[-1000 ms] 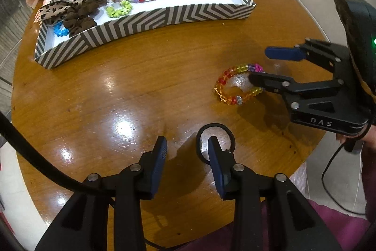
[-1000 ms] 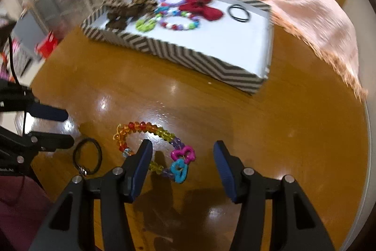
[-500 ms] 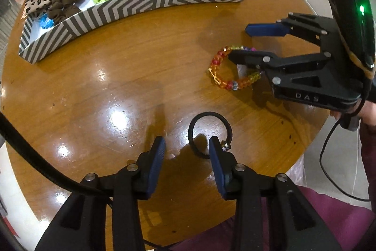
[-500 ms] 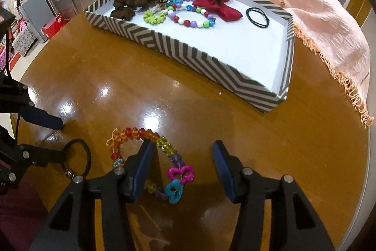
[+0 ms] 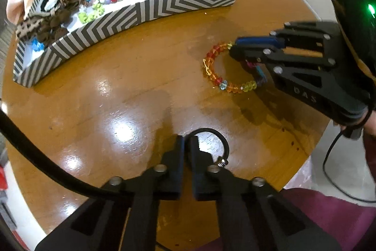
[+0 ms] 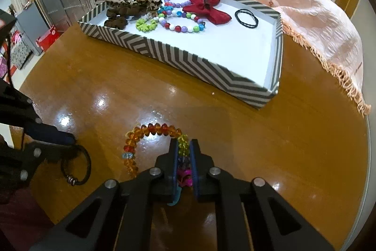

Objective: Organize jewelry
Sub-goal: 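Grasp the black charm hair tie with the left tool while the right tool grasps the rainbow crystal bracelet, then carry both items into the tray and open both tools to release them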

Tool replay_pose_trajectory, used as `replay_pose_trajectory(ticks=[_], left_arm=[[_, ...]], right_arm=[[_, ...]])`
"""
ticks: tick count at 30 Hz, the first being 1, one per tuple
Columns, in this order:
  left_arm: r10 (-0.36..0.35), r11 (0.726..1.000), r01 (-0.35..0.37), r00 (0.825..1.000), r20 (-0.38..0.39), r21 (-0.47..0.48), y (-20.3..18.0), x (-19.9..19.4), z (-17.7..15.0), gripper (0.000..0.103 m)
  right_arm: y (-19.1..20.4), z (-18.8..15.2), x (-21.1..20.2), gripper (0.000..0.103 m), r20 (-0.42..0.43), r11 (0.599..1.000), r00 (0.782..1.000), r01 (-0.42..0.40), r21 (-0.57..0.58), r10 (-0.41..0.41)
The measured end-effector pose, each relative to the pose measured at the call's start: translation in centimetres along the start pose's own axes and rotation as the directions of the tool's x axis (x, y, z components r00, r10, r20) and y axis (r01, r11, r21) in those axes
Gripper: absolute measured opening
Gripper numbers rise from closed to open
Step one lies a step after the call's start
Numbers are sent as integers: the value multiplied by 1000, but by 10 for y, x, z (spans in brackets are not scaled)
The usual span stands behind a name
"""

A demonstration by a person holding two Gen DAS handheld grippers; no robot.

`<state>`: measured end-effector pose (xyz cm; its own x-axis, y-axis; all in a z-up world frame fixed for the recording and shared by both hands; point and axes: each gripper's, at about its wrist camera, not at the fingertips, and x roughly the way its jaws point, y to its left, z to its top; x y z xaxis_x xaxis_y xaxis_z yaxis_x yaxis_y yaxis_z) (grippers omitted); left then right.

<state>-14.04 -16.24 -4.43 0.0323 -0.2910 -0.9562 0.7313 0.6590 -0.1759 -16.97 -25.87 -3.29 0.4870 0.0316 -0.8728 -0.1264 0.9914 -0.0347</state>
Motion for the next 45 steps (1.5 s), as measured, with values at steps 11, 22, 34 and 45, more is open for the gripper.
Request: replay_pose_trajectory(ticks=[11, 22, 34, 45], left_arm=[[-58, 998, 60, 996, 61, -32, 13, -18, 8, 0], [71, 995, -69, 997, -24, 75, -13, 0, 19, 2], [139, 973, -118, 985, -97, 198, -38, 24, 48, 4], [77, 977, -54, 992, -104, 208, -20, 15, 40, 0]], right_arm=[[-12, 1, -33, 9, 78, 997, 997, -13, 81, 7], [-17, 1, -27, 9, 48, 996, 999, -27, 91, 22], [-32, -3, -31, 9, 93, 986, 995, -56, 154, 42], [-40, -1, -31, 9, 133, 976, 989, -89, 200, 63]])
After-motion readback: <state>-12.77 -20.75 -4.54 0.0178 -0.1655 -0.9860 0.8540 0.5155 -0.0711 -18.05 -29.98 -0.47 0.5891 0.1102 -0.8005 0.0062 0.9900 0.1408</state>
